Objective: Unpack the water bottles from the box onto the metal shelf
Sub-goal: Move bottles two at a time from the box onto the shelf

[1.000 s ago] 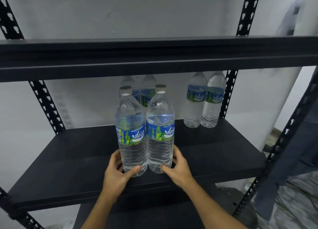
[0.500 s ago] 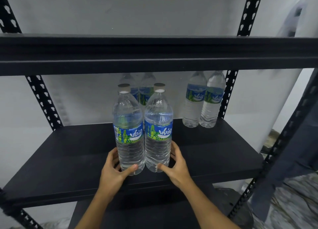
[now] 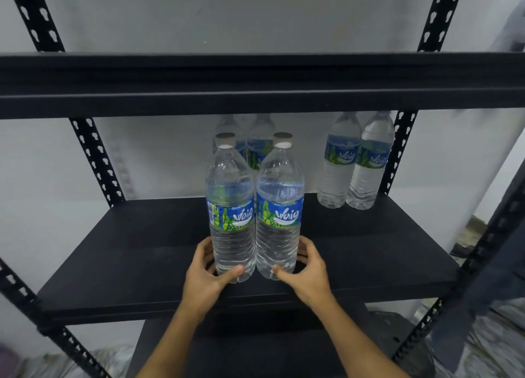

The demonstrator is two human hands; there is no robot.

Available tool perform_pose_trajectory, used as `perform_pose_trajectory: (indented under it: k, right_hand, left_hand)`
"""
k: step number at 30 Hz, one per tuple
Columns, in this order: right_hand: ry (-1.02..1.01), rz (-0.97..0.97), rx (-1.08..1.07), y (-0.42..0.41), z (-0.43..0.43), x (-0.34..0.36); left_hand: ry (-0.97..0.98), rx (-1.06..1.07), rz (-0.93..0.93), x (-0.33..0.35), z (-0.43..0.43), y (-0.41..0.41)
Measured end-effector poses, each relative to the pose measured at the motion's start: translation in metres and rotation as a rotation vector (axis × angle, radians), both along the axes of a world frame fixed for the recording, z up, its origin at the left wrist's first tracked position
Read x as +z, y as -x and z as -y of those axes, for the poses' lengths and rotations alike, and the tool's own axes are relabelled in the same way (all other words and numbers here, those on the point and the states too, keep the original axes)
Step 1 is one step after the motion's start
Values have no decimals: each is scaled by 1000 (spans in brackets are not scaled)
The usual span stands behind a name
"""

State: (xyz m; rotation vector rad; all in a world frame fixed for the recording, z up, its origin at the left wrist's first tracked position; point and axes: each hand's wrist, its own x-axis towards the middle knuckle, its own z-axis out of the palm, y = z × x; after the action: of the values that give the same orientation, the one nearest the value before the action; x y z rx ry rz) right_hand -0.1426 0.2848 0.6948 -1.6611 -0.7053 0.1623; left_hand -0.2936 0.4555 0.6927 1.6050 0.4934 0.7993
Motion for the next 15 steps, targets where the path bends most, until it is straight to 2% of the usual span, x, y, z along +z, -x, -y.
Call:
perform_pose_trajectory:
  k: [4, 15]
  right_hand:
    - [-12, -5, -20, 0, -1, 0]
    - [-11, 6, 92, -2, 0, -1]
  left_hand:
    - [6, -5, 6, 0, -1, 0]
    - [25, -14, -9, 1, 0, 1]
